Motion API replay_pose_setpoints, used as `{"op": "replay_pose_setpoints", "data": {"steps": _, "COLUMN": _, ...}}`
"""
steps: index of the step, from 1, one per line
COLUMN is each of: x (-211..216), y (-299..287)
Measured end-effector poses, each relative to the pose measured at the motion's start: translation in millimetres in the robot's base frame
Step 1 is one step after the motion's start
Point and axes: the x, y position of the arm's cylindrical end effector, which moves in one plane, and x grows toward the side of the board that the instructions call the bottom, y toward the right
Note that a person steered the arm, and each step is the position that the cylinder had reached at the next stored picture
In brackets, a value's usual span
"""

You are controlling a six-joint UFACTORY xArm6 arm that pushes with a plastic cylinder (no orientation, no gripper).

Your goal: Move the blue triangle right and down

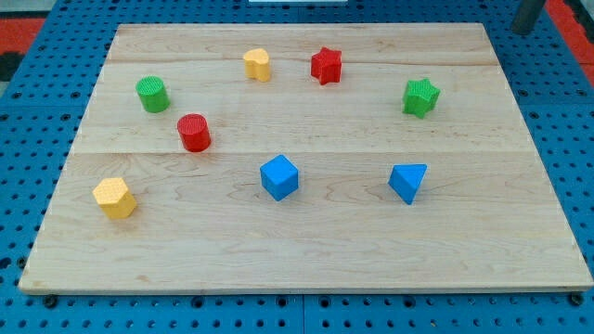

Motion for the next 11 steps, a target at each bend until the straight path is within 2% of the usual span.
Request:
{"op": "replay_pose_setpoints", "data": {"steps": 3, "x": 164, "y": -1}}
{"op": "replay_pose_setpoints", "data": {"steps": 4, "x": 274, "y": -22}}
{"op": "replay_pose_setpoints", "data": {"steps": 5, "x": 305, "y": -63}}
{"op": "replay_pose_setpoints", "data": {"steps": 6, "x": 309, "y": -113}}
{"op": "replay_pose_setpoints", "data": {"steps": 7, "x": 317, "y": -192}}
{"op": "replay_pose_setpoints", "data": {"steps": 8, "x": 296, "y": -256}}
{"op": "replay_pose_setpoints", "data": {"steps": 9, "x": 260, "y": -265}}
{"op": "replay_pose_setpoints", "data": {"steps": 11, "x": 272, "y": -215}}
